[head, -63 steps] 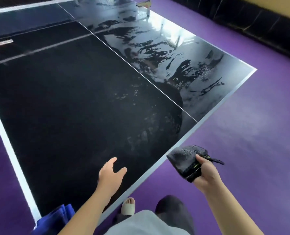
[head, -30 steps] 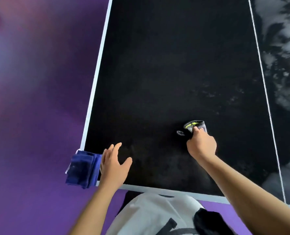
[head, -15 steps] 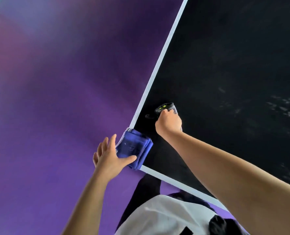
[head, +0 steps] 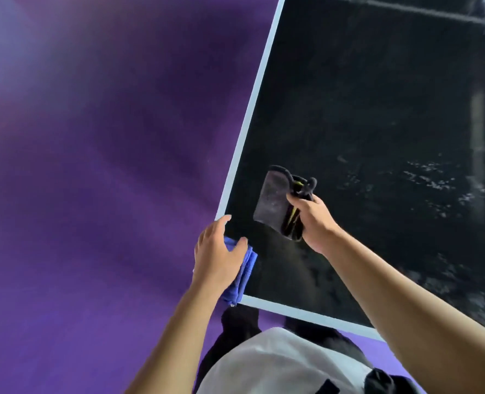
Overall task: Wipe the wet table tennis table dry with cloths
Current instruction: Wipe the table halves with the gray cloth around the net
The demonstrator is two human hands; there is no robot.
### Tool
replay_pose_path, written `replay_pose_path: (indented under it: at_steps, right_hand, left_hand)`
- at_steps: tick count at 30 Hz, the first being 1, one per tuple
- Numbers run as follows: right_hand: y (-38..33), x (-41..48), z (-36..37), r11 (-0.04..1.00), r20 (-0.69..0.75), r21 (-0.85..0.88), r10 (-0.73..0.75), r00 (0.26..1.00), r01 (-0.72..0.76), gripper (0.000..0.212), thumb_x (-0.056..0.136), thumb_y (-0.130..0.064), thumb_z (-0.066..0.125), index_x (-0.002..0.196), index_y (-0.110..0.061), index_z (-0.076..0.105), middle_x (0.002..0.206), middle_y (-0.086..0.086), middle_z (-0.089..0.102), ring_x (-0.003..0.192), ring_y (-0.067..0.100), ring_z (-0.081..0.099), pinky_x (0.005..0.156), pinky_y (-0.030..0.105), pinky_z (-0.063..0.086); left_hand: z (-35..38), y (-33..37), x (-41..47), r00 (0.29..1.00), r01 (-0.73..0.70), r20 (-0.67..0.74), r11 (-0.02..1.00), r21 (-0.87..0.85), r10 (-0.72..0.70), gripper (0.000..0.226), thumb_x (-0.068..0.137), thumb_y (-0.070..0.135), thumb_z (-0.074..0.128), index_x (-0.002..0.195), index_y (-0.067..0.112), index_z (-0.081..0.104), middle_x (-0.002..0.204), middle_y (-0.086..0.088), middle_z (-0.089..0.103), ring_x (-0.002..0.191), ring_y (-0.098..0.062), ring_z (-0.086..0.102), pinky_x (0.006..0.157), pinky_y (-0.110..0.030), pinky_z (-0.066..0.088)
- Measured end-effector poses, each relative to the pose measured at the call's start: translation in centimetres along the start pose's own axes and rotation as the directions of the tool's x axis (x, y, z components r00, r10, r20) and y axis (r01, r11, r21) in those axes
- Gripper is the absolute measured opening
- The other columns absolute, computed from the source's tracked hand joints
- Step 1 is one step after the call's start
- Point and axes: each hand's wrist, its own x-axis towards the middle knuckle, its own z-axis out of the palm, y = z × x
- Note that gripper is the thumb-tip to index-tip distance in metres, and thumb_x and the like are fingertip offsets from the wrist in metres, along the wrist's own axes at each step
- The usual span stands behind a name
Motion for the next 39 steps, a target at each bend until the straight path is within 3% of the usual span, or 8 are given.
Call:
replay_pose_path:
  at_steps: [4, 8, 14, 22, 28, 33, 36, 39]
  right_hand:
    - [1.6, -5.2, -11.2, 0.976, -0.325, 0.207, 0.006, 0.946, 0.065, 0.013, 0.099, -0.011, 0.056, 0.101, -0.017, 0.066, 0.098, 0.01, 0.072, 0.093, 0.029, 0.069, 0.087, 0.044, 0.053]
    - [4.0, -10.0, -21.7, 0.99, -0.683, 0.099, -0.002, 0.731, 0.096, 0.013, 0.09, -0.018, 0.063, 0.099, -0.01, 0.067, 0.085, 0.024, 0.058, 0.08, 0.025, 0.055, 0.073, 0.04, 0.042]
    - [6.8, -14.7, -34.4, 0.992, -0.837, 0.077, 0.011, 0.547, 0.099, 0.02, 0.071, -0.035, 0.063, 0.083, -0.019, 0.063, 0.079, 0.011, 0.056, 0.073, 0.026, 0.054, 0.067, 0.044, 0.046]
    - [7.6, -15.3, -44.3, 0.951, -0.74, -0.307, -0.265, 0.619, 0.041, 0.035, 0.091, -0.01, 0.052, 0.11, -0.033, 0.07, 0.075, 0.0, 0.062, 0.062, 0.02, 0.05, 0.056, 0.028, 0.039]
    - [2.8, -6.3, -50.7, 0.624, -0.437, -0.78, -0.599, 0.67, 0.049, 0.045, 0.085, -0.006, 0.06, 0.121, -0.032, 0.064, 0.116, -0.009, 0.068, 0.106, 0.016, 0.063, 0.082, 0.032, 0.049]
    - [4.3, -0.2, -52.1, 0.569, -0.226, -0.821, -0.403, 0.887, 0.049, 0.05, 0.088, 0.002, 0.052, 0.129, -0.022, 0.066, 0.143, 0.001, 0.056, 0.141, 0.022, 0.042, 0.115, 0.022, 0.027]
    - [7.9, -2.0, -52.9, 0.562, -0.16, -0.82, -0.408, 0.899, 0.109, 0.056, 0.085, 0.005, 0.052, 0.131, -0.025, 0.063, 0.15, -0.004, 0.049, 0.149, 0.017, 0.029, 0.121, 0.042, 0.017]
    - [12.6, -6.6, -53.6, 0.632, -0.17, -0.764, -0.391, 0.905, 0.129, 0.052, 0.09, 0.001, 0.057, 0.129, -0.032, 0.063, 0.146, -0.017, 0.047, 0.149, 0.009, 0.026, 0.122, 0.038, 0.01]
  left_hand:
    - [3.8, 3.9, 1.0, 0.971, -0.165, 0.176, 0.986, 0.021, 0.159, 0.051, 0.096, 0.029, 0.061, 0.145, 0.024, 0.049, 0.149, 0.005, 0.049, 0.14, -0.015, 0.041, 0.117, -0.041, 0.035]
    - [8.4, 6.8, 0.7, 0.903, -0.29, 0.356, 0.953, 0.087, 0.242, 0.05, 0.095, 0.029, 0.062, 0.143, 0.022, 0.051, 0.148, 0.001, 0.051, 0.139, -0.018, 0.043, 0.116, -0.042, 0.036]
    - [15.7, 9.3, -2.5, 0.797, -0.428, 0.564, 0.861, 0.274, 0.217, 0.06, 0.095, 0.039, 0.06, 0.15, 0.028, 0.04, 0.156, 0.004, 0.041, 0.148, -0.02, 0.029, 0.119, -0.044, 0.03]
    - [22.5, 9.8, -6.9, 0.803, -0.442, 0.594, 0.718, 0.538, 0.05, 0.075, 0.098, 0.045, 0.053, 0.159, 0.032, 0.012, 0.169, -0.001, 0.002, 0.155, -0.025, -0.005, 0.125, -0.048, 0.011]
    - [27.6, 9.5, -8.7, 0.856, -0.372, 0.517, 0.676, 0.636, -0.016, 0.085, 0.096, 0.058, 0.048, 0.159, 0.039, -0.005, 0.168, 0.005, -0.016, 0.154, -0.023, -0.017, 0.124, -0.049, 0.002]
    - [30.0, 8.4, -9.0, 0.863, -0.321, 0.488, 0.605, 0.728, -0.13, 0.091, 0.094, 0.065, 0.046, 0.154, 0.044, -0.019, 0.163, 0.007, -0.031, 0.152, -0.022, -0.025, 0.123, -0.051, 0.004]
    - [30.0, 7.7, -9.2, 0.864, -0.369, 0.488, 0.508, 0.779, -0.121, 0.095, 0.094, 0.066, 0.043, 0.15, 0.044, -0.03, 0.161, 0.004, -0.036, 0.151, -0.023, -0.027, 0.122, -0.05, 0.006]
    - [30.0, 7.3, -9.0, 0.863, -0.388, 0.49, 0.459, 0.799, -0.124, 0.096, 0.094, 0.069, 0.039, 0.139, 0.044, -0.041, 0.159, 0.002, -0.039, 0.15, -0.024, -0.029, 0.121, -0.051, 0.006]
